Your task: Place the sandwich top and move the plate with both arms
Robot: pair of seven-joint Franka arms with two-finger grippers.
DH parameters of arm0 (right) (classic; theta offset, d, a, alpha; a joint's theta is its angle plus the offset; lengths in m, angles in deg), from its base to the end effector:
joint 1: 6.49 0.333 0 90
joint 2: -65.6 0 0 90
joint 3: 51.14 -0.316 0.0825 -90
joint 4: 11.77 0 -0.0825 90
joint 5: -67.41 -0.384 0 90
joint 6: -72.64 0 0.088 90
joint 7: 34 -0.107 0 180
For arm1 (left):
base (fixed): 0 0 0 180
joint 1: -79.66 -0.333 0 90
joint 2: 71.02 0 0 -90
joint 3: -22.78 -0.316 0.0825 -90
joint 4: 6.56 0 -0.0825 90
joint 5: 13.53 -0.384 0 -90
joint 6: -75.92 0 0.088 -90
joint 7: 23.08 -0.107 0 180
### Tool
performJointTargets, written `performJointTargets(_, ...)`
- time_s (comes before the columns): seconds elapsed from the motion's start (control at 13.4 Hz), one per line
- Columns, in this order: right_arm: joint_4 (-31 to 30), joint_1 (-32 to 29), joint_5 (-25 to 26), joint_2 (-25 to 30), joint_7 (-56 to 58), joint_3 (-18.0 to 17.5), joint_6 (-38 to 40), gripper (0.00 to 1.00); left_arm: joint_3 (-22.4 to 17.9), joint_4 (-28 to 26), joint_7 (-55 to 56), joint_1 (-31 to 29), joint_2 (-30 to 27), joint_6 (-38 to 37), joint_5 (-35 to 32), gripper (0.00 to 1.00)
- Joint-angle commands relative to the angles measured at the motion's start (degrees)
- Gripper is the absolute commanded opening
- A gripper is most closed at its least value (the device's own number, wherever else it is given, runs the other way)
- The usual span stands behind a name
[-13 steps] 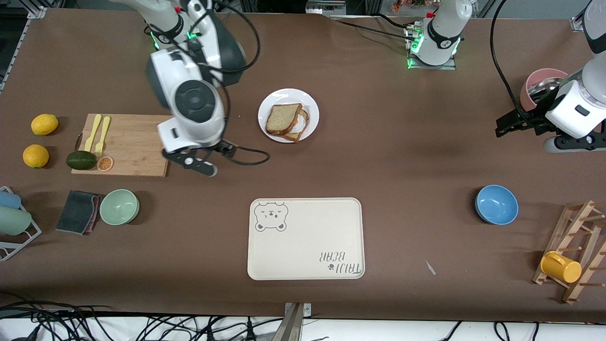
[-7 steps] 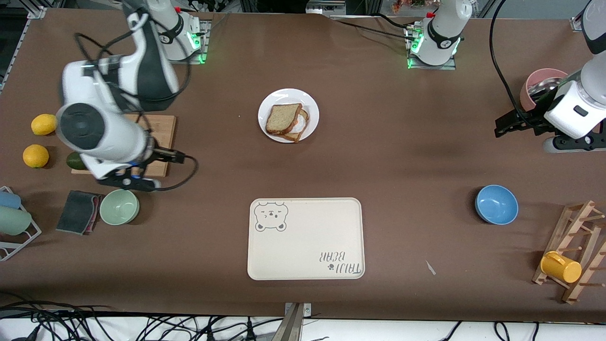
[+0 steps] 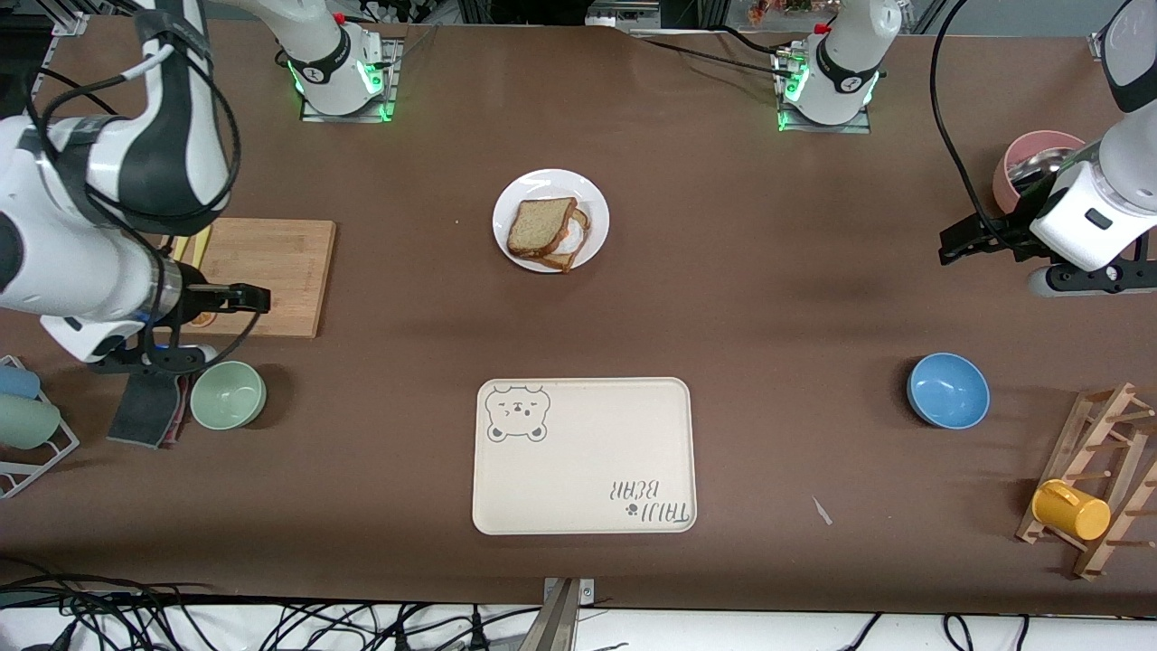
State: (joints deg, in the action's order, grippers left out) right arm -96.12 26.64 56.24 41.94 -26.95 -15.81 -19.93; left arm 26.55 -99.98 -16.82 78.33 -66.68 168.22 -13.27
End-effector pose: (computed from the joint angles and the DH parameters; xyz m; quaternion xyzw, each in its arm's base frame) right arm 0.6420 0.0526 0.4610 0.9944 0.0369 -0.0980 0.0142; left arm 0.5747 -0.0237 0.5570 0.9983 0.0335 -0.0478 0.0011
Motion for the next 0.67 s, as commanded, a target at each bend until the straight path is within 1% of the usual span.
performJointTargets(0.0, -0.46, -0.35, -3.94, 1.17, 6.91, 2.11, 0.55, 0.99, 0.10, 0.35, 0.60, 0.10, 0.31, 0.33, 2.10, 1.00)
performJointTargets(0.07, -0.46, -0.26, -4.12, 1.17, 8.58, 2.72, 0.37, 1.00, 0.10, 0.35, 0.60, 0.10, 0.31, 0.33, 2.28, 1.00)
performJointTargets(0.22, -0.55, -1.05, -3.95, 4.14, 8.69, 2.11, 0.02, 1.00, 0.19, 0.35, 0.60, 0.10, 0.49, 0.33, 3.24, 1.00)
performJointTargets(0.3, -0.64, -3.06, -4.12, 6.07, 9.04, 0.37, 0.11, 0.99, 0.10, 0.35, 0.60, 0.10, 0.58, 0.33, 4.03, 1.00)
performJointTargets(0.37, -0.99, -7.08, -3.78, 8.09, 9.21, -4.35, 0.11, 1.00, 0.10, 0.43, 0.60, 0.10, 0.75, 0.33, 4.39, 1.00)
performJointTargets(0.45, -1.25, -12.08, -3.51, 10.02, 9.21, -9.79, 0.81, 1.00, 0.10, 0.43, 0.60, 0.10, 0.84, 0.33, 4.39, 1.00)
performJointTargets(0.52, -1.78, -14.74, -3.51, 11.96, 9.13, -12.89, 1.25, 1.00, 0.19, 0.35, 0.60, 0.10, 0.84, 0.33, 4.83, 1.00)
performJointTargets(0.6, -2.13, -15.81, -1.25, 13.37, 8.95, -14.40, 1.34, 1.00, 0.10, 0.35, 0.60, 0.10, 0.84, 0.50, 5.18, 1.00)
